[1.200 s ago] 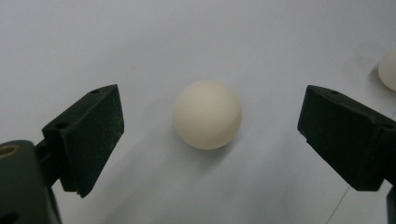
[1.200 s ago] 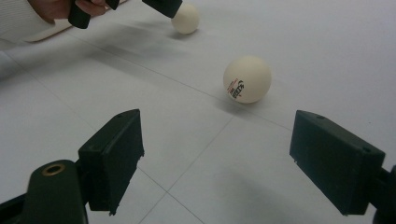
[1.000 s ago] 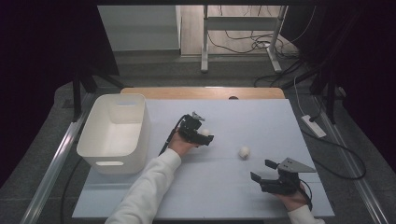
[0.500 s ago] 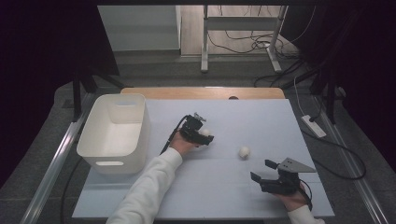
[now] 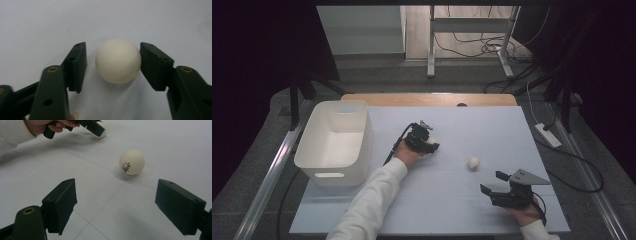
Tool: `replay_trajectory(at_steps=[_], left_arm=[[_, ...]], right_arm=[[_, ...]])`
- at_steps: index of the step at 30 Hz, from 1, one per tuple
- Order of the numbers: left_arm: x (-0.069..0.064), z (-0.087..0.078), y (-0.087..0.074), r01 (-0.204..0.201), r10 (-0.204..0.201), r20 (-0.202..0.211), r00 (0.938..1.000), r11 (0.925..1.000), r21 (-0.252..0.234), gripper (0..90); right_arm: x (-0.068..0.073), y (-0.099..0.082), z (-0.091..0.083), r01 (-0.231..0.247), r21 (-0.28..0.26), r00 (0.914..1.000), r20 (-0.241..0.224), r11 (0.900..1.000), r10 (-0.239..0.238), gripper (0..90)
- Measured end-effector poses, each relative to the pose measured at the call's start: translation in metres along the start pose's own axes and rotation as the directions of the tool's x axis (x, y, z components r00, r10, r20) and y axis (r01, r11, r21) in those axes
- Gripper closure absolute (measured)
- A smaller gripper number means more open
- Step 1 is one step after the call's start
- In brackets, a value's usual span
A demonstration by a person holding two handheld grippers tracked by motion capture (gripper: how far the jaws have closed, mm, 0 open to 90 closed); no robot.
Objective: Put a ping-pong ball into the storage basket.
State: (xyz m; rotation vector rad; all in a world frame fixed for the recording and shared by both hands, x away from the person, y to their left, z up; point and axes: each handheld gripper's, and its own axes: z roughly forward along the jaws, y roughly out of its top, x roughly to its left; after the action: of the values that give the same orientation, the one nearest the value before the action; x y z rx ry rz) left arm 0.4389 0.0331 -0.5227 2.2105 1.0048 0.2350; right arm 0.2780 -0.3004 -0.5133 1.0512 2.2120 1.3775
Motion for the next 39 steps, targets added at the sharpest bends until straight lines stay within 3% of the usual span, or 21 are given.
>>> replay_trajectory(at_steps=[2, 10, 22, 39], left_arm=[[0.000, 0.000, 0.000, 0.001, -0.001, 0.001, 1.0000, 1.0000, 0.001, 50.0], [-0.002, -0.005, 0.001, 0.000, 0.000, 0.006, 1.0000, 0.9999, 0.011, 51.0], [-0.014, -0.024, 0.007, -0.046, 0.047, 0.023, 0.9986, 0.9981, -0.041, 51.0], [-0.021, -0.051, 0.007, -0.052, 0.056, 0.037, 0.9978, 0.9934, -0.102, 51.0]], right_arm=[[0.000, 0.000, 0.000, 0.000, 0.000, 1.0000, 0.000, 1.0000, 0.000, 17.6], [0.000, 0.000, -0.001, 0.000, -0.003, 1.0000, 0.003, 1.0000, 0.000, 17.6], [-0.001, 0.001, 0.000, -0.003, -0.005, 1.0000, 0.005, 1.0000, 0.003, 17.6], [-0.001, 0.000, -0.002, -0.001, -0.009, 0.9999, 0.016, 1.0000, 0.001, 17.8]])
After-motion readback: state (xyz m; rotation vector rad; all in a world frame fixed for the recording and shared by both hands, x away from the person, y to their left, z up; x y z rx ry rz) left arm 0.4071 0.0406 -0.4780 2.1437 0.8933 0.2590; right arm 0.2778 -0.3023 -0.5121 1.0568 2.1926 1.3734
